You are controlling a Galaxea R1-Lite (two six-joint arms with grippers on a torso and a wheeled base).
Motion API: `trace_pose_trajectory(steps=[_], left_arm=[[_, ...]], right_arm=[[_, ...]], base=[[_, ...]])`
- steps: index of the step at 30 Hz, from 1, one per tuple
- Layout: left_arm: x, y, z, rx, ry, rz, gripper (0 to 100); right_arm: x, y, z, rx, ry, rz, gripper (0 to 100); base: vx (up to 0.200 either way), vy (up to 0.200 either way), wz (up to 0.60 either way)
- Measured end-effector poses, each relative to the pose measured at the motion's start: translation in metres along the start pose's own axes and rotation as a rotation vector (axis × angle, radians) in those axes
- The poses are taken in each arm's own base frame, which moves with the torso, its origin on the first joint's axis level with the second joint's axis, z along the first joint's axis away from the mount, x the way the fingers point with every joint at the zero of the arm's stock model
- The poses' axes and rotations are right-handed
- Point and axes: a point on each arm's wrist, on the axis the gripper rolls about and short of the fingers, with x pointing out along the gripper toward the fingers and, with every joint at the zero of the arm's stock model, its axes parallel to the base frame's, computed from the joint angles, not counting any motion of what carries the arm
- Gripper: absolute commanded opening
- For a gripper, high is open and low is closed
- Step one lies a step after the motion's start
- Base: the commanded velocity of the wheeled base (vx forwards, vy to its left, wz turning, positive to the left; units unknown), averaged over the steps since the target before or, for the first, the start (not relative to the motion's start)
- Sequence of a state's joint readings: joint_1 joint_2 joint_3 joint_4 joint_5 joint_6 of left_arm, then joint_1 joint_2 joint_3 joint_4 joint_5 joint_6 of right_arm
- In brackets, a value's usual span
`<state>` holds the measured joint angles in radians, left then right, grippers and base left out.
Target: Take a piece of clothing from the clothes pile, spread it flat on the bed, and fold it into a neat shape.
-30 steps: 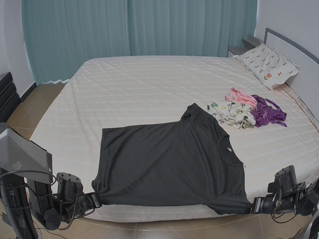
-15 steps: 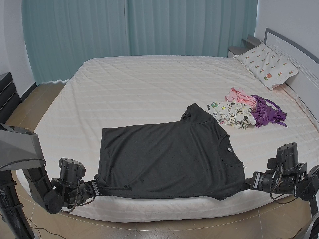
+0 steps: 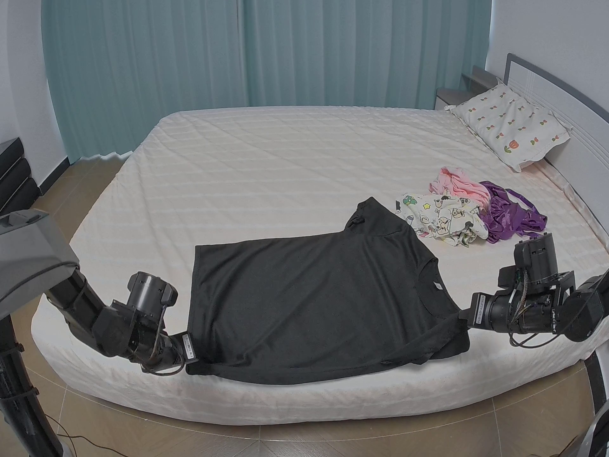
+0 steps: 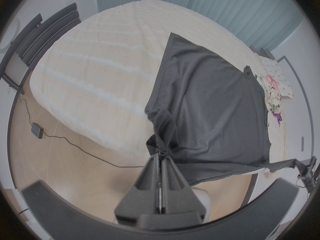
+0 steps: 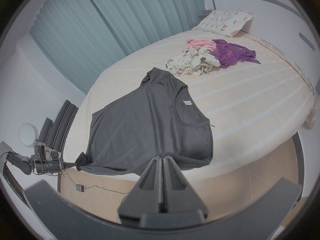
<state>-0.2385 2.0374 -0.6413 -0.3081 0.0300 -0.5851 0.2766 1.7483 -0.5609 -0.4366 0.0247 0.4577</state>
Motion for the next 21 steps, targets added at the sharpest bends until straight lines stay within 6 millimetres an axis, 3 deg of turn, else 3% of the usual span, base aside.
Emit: trace_pose_trajectory(steps=[8, 15, 21], left_arm=[[0.004, -0.006, 0.035, -0.066, -0.012, -0.043, 0], [0.008, -0.002, 0.053, -0.226, -0.02, -0.094, 0], [0.008, 0.0, 0.062, -0.249, -0.032, -0.108, 0]], right_arm=[[0.019, 0.006, 0.021, -0.002, -0.019, 0.016, 0], [0.029, 0.01, 0.036, 0.005, -0.047, 0.032, 0], [0.035, 0.011, 0.054, 0.017, -0.094, 0.04, 0]], base=[[0.0, 0.0, 0.0], [0.0, 0.0, 0.0], [0.0, 0.0, 0.0]])
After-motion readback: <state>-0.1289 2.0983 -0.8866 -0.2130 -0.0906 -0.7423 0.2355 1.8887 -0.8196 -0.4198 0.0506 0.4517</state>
